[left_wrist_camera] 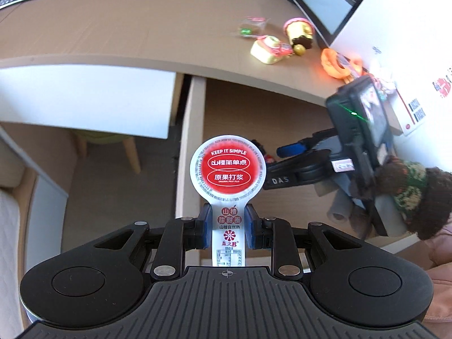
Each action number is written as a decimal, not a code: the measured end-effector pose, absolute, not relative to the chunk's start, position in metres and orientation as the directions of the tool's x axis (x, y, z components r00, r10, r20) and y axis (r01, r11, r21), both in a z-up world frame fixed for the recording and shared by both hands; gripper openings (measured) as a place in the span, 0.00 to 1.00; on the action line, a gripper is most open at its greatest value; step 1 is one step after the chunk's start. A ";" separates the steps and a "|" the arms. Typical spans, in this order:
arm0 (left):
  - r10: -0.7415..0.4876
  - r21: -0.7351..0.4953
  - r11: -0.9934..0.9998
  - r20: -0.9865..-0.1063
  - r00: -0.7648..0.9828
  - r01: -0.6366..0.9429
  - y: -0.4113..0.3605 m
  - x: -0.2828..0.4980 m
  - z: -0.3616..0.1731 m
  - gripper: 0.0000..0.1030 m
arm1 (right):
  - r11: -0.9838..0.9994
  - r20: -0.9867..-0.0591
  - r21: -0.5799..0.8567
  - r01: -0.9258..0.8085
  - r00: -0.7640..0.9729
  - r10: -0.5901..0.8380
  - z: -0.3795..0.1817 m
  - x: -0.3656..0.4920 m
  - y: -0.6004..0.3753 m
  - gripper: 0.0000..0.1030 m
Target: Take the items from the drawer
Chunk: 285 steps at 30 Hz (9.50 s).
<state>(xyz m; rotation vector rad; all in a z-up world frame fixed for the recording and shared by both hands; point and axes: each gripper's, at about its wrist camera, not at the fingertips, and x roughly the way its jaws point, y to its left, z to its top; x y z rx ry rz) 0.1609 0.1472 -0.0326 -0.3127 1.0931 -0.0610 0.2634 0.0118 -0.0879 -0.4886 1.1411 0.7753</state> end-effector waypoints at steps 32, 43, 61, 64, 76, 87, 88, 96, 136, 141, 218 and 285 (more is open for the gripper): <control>-0.327 -0.229 0.945 -0.692 0.644 0.234 0.074 0.298 0.037 0.26 | 0.941 -0.594 0.018 -0.338 0.754 0.282 0.160 0.263 -0.178 0.41; -0.229 -0.163 0.973 -0.799 0.556 0.166 0.044 0.372 -0.023 0.26 | 0.952 -0.656 0.059 -0.302 0.707 0.265 0.107 0.280 -0.177 0.41; -0.247 -0.215 0.967 -0.673 0.697 0.135 0.073 0.368 -0.011 0.28 | 0.958 -0.720 0.063 -0.279 0.652 0.237 0.077 0.274 -0.179 0.41; -0.240 -0.245 0.964 -0.640 0.729 0.102 0.088 0.354 -0.003 0.28 | 0.951 -0.721 0.071 -0.299 0.644 0.257 0.079 0.277 -0.169 0.41; -0.209 -0.310 0.951 -0.692 0.691 -0.023 0.120 0.304 -0.012 0.28 | 0.859 -0.709 0.136 -0.493 0.557 0.432 0.088 0.315 -0.078 0.41; -0.180 -0.330 0.940 -0.693 0.698 -0.085 0.134 0.282 -0.014 0.28 | 0.806 -0.782 0.070 -0.588 0.469 0.410 0.043 0.343 -0.022 0.41; -0.178 -0.329 0.940 -0.696 0.696 -0.089 0.136 0.282 -0.014 0.28 | 0.803 -0.782 0.042 -0.595 0.481 0.397 0.041 0.345 -0.019 0.41; -0.166 -0.334 0.935 -0.712 0.682 -0.120 0.150 0.291 -0.024 0.28 | 0.791 -0.752 -0.134 -0.597 0.581 0.311 0.028 0.356 -0.004 0.42; -0.027 -0.119 0.991 -0.623 0.782 -0.061 0.021 -0.031 -0.046 0.28 | 0.883 -0.578 0.154 -0.443 0.685 0.444 0.031 -0.040 -0.141 0.75; -0.025 -0.078 0.996 -0.619 0.785 -0.030 -0.017 -0.041 -0.072 0.28 | 0.938 -0.623 0.101 -0.332 0.714 0.320 -0.018 -0.064 -0.179 0.75; -0.008 0.037 0.999 -0.510 0.860 0.032 0.032 0.207 -0.151 0.28 | 0.996 -0.480 -0.062 -0.065 0.877 0.027 -0.107 0.180 -0.102 0.76; -0.032 -0.074 0.997 -0.629 0.777 -0.019 -0.006 0.015 0.044 0.28 | 0.979 -0.633 0.012 -0.203 0.756 0.165 0.094 0.004 -0.152 0.89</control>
